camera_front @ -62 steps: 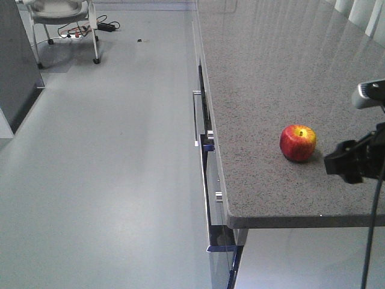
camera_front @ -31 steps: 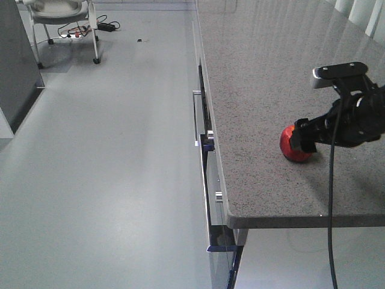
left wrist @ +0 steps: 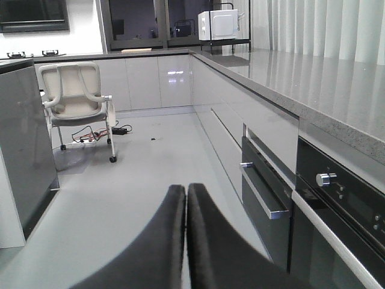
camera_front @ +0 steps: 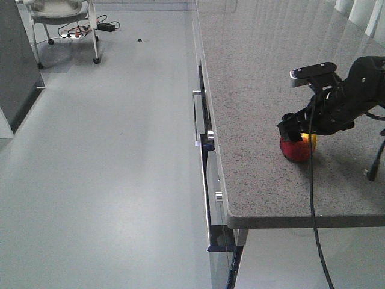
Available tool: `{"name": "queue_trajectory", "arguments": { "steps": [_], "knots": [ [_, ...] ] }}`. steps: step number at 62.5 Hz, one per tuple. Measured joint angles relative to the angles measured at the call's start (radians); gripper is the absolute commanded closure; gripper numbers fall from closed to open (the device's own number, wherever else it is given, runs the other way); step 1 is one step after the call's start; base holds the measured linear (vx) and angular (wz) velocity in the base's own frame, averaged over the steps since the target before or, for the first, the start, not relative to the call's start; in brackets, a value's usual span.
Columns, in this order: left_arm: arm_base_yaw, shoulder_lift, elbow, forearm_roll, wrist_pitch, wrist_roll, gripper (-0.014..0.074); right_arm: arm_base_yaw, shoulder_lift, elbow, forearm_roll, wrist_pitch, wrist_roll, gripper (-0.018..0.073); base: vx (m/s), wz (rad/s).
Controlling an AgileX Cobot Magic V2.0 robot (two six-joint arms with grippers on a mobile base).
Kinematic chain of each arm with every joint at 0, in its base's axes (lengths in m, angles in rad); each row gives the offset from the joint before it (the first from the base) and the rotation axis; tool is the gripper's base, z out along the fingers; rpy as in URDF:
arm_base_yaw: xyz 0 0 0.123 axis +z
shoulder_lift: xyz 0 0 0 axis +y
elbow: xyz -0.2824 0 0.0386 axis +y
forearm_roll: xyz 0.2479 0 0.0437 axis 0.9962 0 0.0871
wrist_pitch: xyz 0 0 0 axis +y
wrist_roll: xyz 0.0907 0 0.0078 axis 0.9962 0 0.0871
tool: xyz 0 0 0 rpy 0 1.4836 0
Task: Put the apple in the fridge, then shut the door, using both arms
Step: 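Reach the open right gripper down over the apple, then close the right gripper around the apple, then lift the apple off the counter and pull the right arm back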
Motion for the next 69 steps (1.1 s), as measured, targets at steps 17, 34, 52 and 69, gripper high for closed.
{"name": "queue_trajectory", "arguments": {
  "steps": [17,34,52,69],
  "knots": [
    [0.000,0.000,0.000,0.000,0.000,0.000,0.0603,0.000,0.093,-0.034,0.000,-0.008,0.000,-0.0006,0.00,0.00],
    [0.000,0.000,0.000,0.000,0.000,0.000,0.0603,0.000,0.111,-0.034,-0.001,-0.011,0.000,0.0168,0.00,0.00],
    [0.000,0.000,0.000,0.000,0.000,0.000,0.0603,0.000,0.088,-0.034,-0.001,-0.005,0.000,0.0203,0.00,0.00],
    [0.000,0.000,0.000,0.000,0.000,0.000,0.0603,0.000,-0.116,0.106,0.040,-0.065,-0.043,0.0203,0.00,0.00]
  ]
}}
